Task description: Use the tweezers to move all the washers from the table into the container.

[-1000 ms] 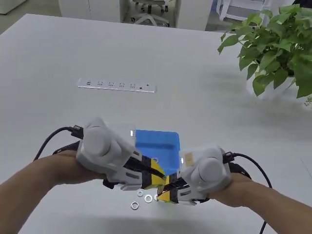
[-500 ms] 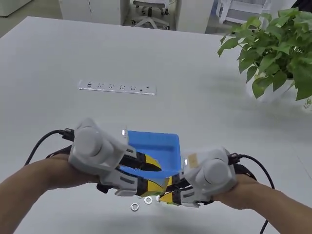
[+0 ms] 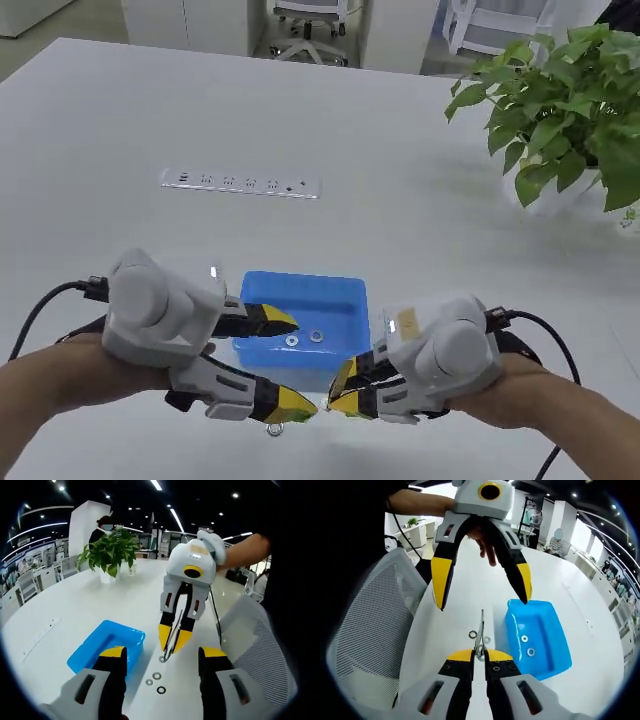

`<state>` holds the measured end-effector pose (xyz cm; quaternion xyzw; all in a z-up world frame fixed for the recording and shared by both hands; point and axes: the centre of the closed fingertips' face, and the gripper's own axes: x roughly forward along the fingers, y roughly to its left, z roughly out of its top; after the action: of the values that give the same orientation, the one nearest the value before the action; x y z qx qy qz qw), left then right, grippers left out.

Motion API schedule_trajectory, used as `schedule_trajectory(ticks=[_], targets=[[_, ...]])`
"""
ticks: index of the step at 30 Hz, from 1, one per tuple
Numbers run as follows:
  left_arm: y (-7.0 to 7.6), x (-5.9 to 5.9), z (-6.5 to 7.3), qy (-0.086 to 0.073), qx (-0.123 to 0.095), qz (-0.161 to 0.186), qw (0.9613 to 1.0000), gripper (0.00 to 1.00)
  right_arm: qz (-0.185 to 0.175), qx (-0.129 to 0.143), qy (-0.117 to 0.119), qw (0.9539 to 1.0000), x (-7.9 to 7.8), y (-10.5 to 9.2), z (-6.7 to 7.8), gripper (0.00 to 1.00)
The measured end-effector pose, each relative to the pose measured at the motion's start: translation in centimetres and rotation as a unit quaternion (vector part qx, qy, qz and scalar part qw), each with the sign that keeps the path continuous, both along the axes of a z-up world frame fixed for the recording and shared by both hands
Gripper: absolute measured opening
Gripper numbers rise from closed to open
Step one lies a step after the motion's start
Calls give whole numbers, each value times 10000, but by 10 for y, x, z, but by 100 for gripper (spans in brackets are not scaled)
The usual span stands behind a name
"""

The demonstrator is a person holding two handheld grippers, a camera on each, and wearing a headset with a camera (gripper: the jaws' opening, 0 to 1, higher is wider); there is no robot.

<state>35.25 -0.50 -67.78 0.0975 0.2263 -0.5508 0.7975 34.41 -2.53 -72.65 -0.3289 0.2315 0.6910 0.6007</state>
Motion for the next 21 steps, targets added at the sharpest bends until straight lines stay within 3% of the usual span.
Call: schedule_trajectory(ticks=[21], targets=[[31, 1, 8, -134, -93, 630, 9979, 88, -8, 101, -136, 9999, 13, -4, 40, 9]])
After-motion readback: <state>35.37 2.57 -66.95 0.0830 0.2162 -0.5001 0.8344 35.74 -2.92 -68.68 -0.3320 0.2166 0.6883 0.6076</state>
